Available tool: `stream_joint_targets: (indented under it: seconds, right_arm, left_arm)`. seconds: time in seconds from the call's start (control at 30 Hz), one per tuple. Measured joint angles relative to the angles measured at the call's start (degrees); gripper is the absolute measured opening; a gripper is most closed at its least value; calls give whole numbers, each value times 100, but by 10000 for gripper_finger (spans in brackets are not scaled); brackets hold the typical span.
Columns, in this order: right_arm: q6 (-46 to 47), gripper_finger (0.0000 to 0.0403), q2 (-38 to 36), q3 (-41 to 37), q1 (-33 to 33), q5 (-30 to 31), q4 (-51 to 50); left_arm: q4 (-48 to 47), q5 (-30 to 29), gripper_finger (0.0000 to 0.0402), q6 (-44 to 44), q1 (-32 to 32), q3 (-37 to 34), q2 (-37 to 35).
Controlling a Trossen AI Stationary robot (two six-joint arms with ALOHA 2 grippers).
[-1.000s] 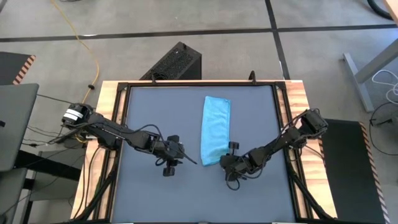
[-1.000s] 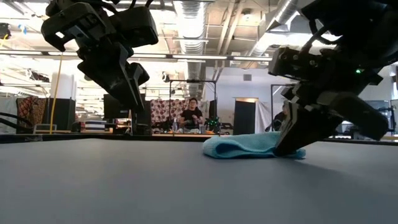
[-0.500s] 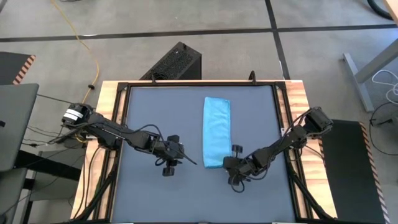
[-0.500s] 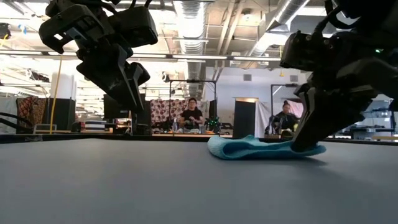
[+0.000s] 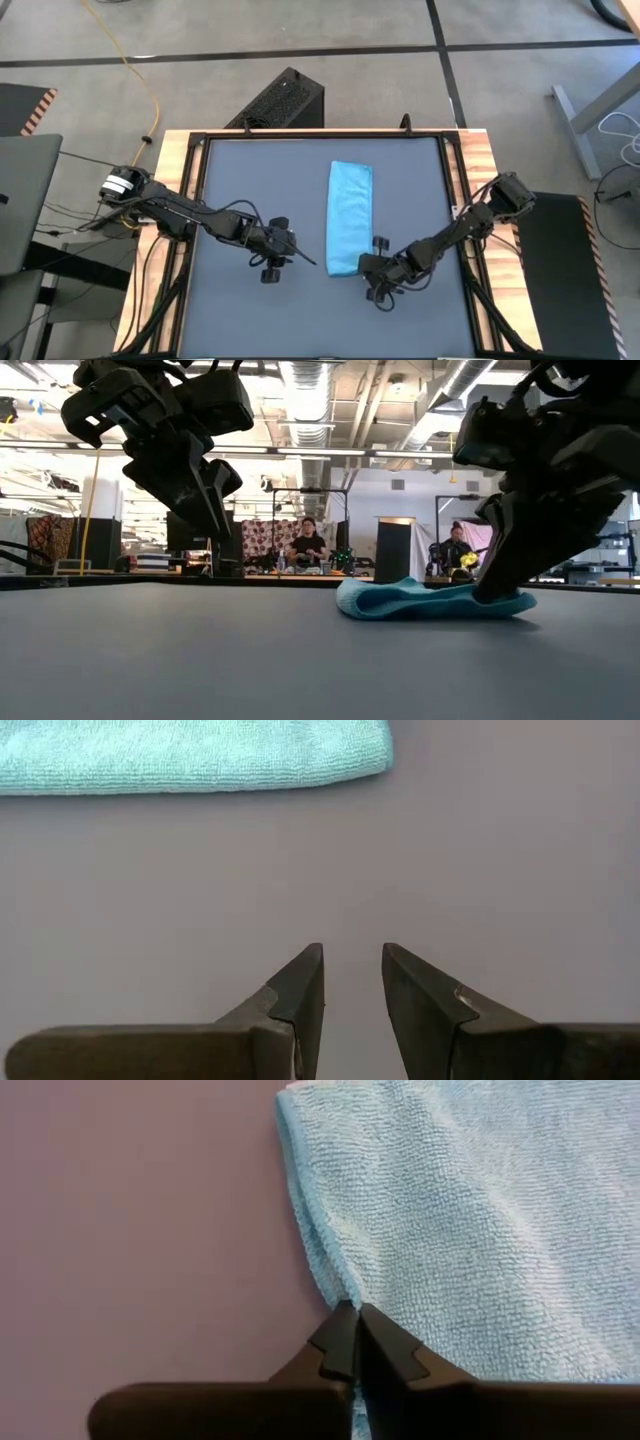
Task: Roll towel
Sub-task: Roll the blue microfiber towel
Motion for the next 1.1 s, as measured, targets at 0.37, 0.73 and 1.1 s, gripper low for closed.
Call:
stream_joint_targets:
  seconds: [0.37, 0.73, 1.1]
  right_arm:
    - [675, 176, 0, 0, -137, -240, -31]
    - [693, 232, -7, 156, 261, -12, -620]
    - [302, 182, -7, 155, 281, 469, -990]
  left_arm:
    - [0, -133, 93, 13, 2, 0, 0]
    - [0, -148, 93, -21, 0, 0, 0]
    - [-2, -149, 93, -27, 0, 0, 0]
